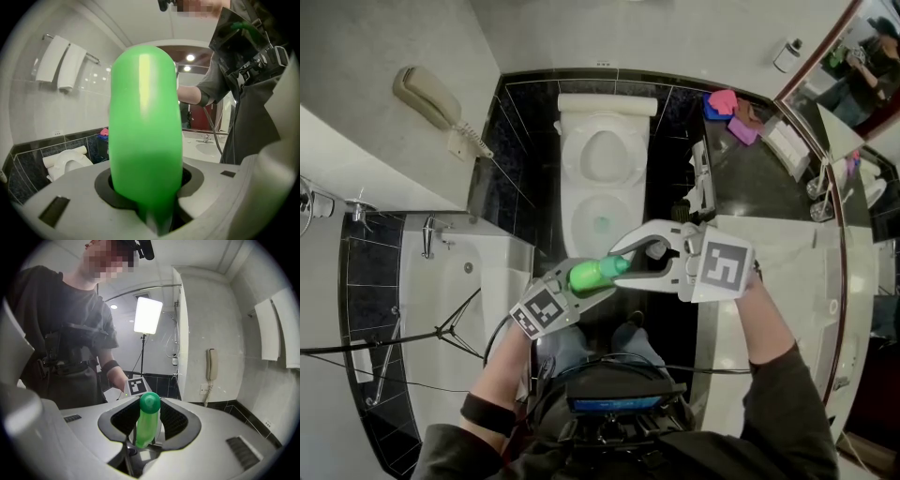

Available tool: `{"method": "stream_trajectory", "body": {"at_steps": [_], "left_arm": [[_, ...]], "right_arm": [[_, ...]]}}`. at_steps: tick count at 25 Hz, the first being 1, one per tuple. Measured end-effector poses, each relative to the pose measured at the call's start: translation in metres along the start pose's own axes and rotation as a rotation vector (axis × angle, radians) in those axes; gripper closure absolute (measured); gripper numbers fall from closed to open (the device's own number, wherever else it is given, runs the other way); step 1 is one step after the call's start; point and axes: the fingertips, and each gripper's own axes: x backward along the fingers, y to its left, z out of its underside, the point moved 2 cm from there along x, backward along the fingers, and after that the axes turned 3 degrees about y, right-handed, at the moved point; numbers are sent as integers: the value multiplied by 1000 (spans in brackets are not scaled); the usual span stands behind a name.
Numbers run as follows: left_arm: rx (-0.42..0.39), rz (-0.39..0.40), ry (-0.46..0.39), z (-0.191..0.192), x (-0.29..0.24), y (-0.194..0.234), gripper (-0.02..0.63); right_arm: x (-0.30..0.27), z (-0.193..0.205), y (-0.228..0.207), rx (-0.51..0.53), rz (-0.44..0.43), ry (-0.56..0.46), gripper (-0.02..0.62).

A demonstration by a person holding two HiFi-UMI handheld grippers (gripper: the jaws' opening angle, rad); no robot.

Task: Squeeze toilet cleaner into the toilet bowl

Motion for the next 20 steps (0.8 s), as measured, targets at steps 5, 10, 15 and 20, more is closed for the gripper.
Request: {"method": "stream_trajectory", "body": {"at_steps": [5, 10, 15, 20], "left_arm": [[3, 15, -19, -2, 5, -1, 422], [8, 38, -27, -4, 9, -5, 422], [27, 77, -23, -4, 12, -10, 422], [20, 54, -9, -1, 12, -10, 422]], "right_arm": [[-4, -8, -2, -25, -51, -53, 440], [-5, -9, -1, -51, -94, -99, 440], [-6, -9, 0, -68, -102, -116, 440], [-11, 0, 2, -68, -76, -70, 442]]}}
